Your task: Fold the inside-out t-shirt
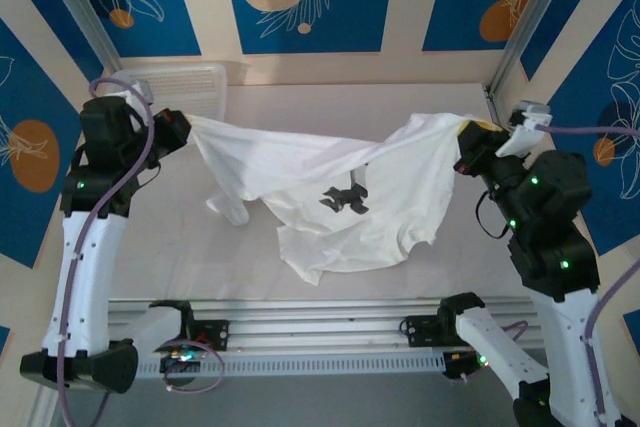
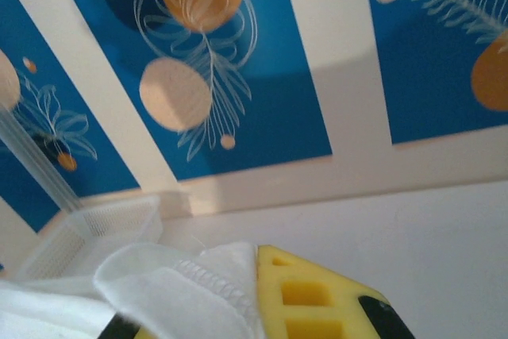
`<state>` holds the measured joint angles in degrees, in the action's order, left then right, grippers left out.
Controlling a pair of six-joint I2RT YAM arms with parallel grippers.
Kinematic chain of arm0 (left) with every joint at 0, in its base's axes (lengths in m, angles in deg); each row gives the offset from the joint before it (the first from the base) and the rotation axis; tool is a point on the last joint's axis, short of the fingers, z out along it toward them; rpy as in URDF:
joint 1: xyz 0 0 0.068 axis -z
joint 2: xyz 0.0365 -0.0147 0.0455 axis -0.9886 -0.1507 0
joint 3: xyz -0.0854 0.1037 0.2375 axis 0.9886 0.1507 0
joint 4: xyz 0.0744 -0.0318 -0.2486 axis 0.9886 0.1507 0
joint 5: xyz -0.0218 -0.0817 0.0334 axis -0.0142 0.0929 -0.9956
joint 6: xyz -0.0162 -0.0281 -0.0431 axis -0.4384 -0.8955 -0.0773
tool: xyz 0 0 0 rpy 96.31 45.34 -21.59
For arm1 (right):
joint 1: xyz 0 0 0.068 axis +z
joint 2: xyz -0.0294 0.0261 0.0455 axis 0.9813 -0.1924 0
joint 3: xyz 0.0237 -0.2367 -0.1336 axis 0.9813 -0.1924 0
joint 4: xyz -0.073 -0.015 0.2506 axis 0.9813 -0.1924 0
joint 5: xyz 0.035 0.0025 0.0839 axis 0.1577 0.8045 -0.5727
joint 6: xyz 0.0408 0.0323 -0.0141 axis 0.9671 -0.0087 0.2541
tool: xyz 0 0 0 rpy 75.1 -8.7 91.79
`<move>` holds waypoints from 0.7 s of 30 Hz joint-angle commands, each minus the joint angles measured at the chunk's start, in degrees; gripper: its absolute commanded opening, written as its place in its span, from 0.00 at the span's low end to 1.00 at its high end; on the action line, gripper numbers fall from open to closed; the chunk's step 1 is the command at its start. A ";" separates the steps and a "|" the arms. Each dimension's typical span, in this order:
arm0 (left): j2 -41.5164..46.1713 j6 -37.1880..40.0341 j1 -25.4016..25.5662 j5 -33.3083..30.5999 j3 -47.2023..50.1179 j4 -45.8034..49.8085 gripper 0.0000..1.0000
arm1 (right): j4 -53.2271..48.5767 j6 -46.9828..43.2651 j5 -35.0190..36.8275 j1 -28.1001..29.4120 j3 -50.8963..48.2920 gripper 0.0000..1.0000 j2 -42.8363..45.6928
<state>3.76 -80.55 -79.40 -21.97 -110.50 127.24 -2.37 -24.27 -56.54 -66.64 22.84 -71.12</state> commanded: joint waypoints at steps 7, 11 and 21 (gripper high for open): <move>2.25 -1.58 -3.51 9.95 3.95 -4.25 0.00 | 5.18 4.32 2.94 -0.65 -1.50 0.00 5.43; 1.63 -4.12 -3.18 15.81 16.06 -11.08 0.00 | 3.48 10.14 -2.59 -0.64 -11.88 0.00 7.60; -14.74 -0.84 2.94 11.16 28.72 -17.56 0.00 | 2.17 13.60 -3.97 -0.78 -30.90 0.00 4.52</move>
<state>-8.55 -82.10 -77.63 -9.31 -82.79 114.96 -1.06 -11.27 -61.20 -67.05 -7.65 -66.97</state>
